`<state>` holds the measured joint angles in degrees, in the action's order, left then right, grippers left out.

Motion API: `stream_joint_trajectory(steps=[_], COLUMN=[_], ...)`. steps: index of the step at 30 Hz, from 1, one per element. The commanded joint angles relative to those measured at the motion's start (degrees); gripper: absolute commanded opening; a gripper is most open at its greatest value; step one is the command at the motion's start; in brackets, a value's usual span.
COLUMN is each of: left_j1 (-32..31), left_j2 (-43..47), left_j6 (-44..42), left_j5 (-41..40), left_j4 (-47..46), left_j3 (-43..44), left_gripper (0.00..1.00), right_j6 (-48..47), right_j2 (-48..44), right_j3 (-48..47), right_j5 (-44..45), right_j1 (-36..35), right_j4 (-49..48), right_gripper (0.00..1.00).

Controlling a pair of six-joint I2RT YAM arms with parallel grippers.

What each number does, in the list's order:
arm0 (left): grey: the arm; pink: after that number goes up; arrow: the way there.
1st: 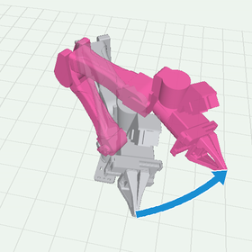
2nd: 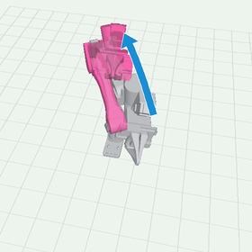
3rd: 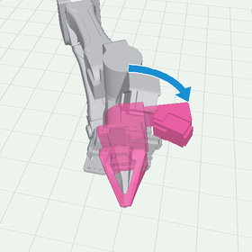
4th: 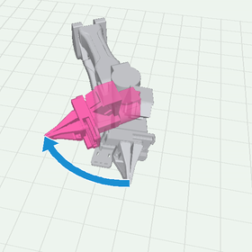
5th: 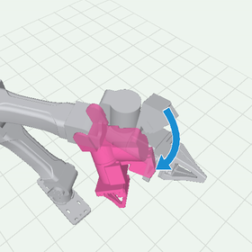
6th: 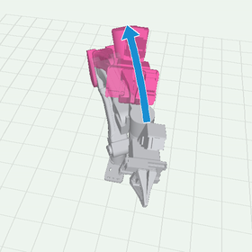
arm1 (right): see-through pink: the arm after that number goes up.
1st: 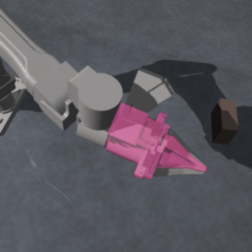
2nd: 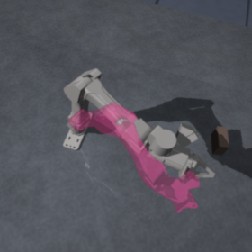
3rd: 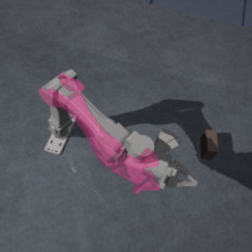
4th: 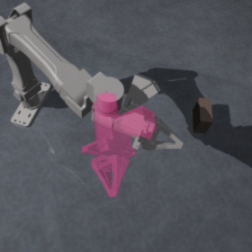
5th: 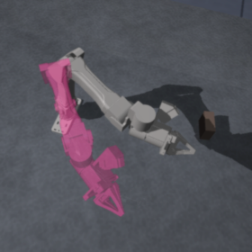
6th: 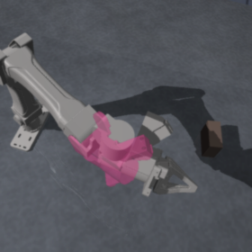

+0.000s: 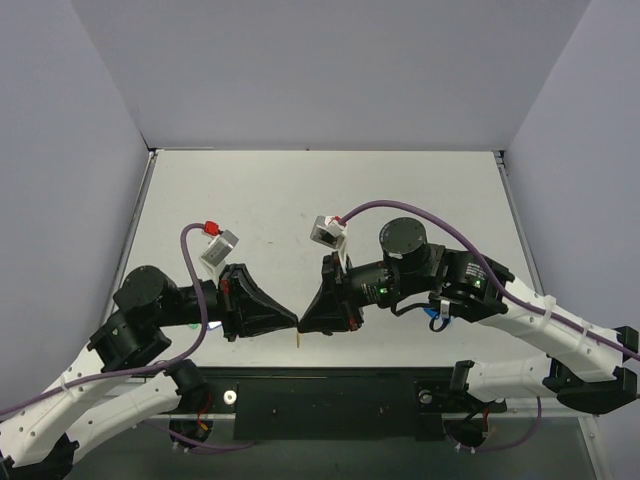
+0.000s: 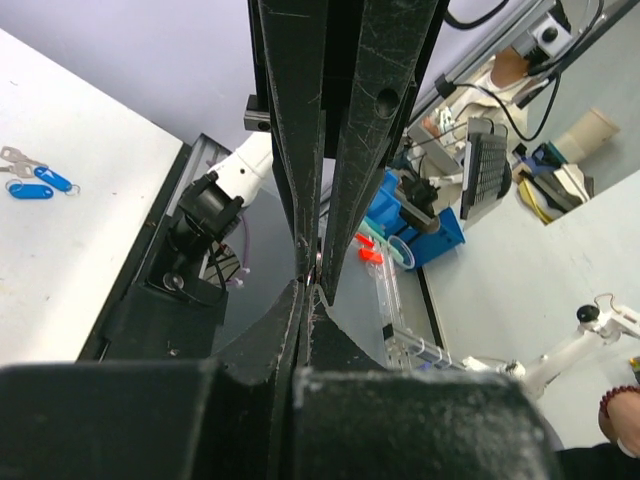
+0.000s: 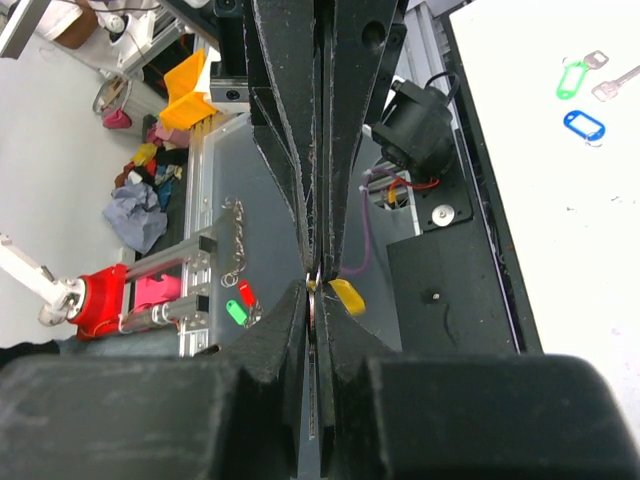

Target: Remove the keys from the keyring

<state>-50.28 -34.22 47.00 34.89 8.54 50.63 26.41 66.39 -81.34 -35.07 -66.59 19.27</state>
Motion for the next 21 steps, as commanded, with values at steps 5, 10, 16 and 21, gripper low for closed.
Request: stream_joint_trajectory(steps=[5, 10, 16, 21], left_j1=[-0.4, -0.4, -0.4, -0.4], left_j2=[-5.4, -9.5, -11.3, -7.3], left_j6=[-7.1, -12.0, -13.8, -9.4], left_j5=[7.3, 9.8, 4.3, -6.0], left_j4=[9.0, 17.1, 23.0, 20.0], left_j3=[7.5, 13.9, 18.1, 17.0], left_gripper=[0.00, 0.00, 0.15, 0.74], right_j6=[-1.7, -3.8, -4.7, -2.2], right_j2=[1.9, 3.1, 2.7, 0.3], right_j3=[-6.5, -9.4, -9.3, -5.2], right_j5=[-7.0, -8.4, -6.1, -0.1], right_j1=[-0.7, -1.0, -1.3, -1.6], right_j4=[2.0, 6.1, 7.6, 2.3], right_gripper=[0.00, 0.00, 0.00, 0.00])
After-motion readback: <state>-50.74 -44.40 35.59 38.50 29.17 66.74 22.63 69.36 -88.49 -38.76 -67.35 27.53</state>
